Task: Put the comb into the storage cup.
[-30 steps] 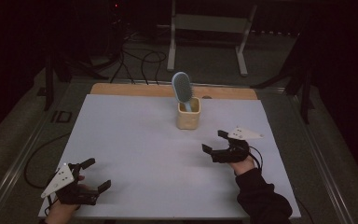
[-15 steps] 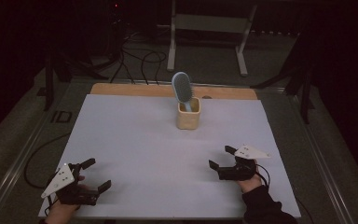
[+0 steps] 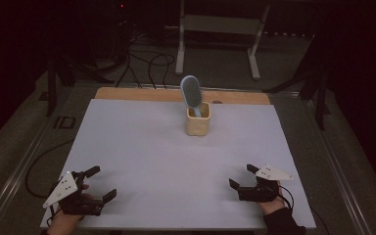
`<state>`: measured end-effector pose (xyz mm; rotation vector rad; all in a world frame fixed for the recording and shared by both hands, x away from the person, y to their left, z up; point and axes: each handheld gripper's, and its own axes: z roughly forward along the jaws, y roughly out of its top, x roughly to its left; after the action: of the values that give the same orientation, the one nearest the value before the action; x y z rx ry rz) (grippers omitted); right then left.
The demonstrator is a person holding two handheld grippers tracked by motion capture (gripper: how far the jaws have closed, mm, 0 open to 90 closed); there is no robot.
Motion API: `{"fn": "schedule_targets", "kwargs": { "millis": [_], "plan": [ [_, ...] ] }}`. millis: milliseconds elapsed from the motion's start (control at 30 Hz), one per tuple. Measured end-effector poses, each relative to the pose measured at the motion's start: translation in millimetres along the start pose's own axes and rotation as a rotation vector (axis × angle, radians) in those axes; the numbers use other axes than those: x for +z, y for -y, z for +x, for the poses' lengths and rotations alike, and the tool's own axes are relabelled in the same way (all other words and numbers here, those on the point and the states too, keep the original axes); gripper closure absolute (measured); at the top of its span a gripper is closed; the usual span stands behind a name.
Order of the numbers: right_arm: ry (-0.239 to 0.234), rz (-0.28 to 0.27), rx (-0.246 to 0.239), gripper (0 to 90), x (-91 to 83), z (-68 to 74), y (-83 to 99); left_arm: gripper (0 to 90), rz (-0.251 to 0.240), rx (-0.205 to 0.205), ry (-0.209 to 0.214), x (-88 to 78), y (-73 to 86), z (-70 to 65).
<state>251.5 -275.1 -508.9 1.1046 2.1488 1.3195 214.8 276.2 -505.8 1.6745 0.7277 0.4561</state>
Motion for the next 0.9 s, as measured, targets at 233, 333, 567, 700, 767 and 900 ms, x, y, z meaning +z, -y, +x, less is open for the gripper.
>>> {"fn": "schedule_targets", "kwargs": {
  "millis": [233, 333, 567, 700, 767, 900],
  "plan": [
    [0.022, 0.005, 0.008, 9.5, -12.8, -2.1, 9.0, 0.0, -0.002, -0.001, -0.002, -0.3, -0.1, -0.1],
    [0.032, 0.012, 0.009, 9.5, -16.7, -2.7, 12.3, 0.0, -0.002, 0.000, -0.001, -0.3, -0.1, -0.1],
    [0.047, 0.037, 0.004, 9.6, -14.9, -5.0, 16.2, 0.0, -0.003, -0.001, 0.001, -0.3, 0.0, -0.2],
    [0.030, 0.041, 0.008, 9.5, -12.4, -5.7, 15.7, 0.0, 0.000, 0.001, 0.000, -0.1, 0.1, -0.5],
    [0.027, 0.043, 0.004, 9.5, -11.0, -5.5, 15.7, 0.0, 0.001, 0.002, -0.002, -0.1, 0.0, -0.6],
    [0.016, 0.040, 0.002, 9.5, -9.6, -5.2, 14.8, 0.0, 0.002, 0.004, -0.004, 0.1, -0.1, -0.9]
  ]
}}
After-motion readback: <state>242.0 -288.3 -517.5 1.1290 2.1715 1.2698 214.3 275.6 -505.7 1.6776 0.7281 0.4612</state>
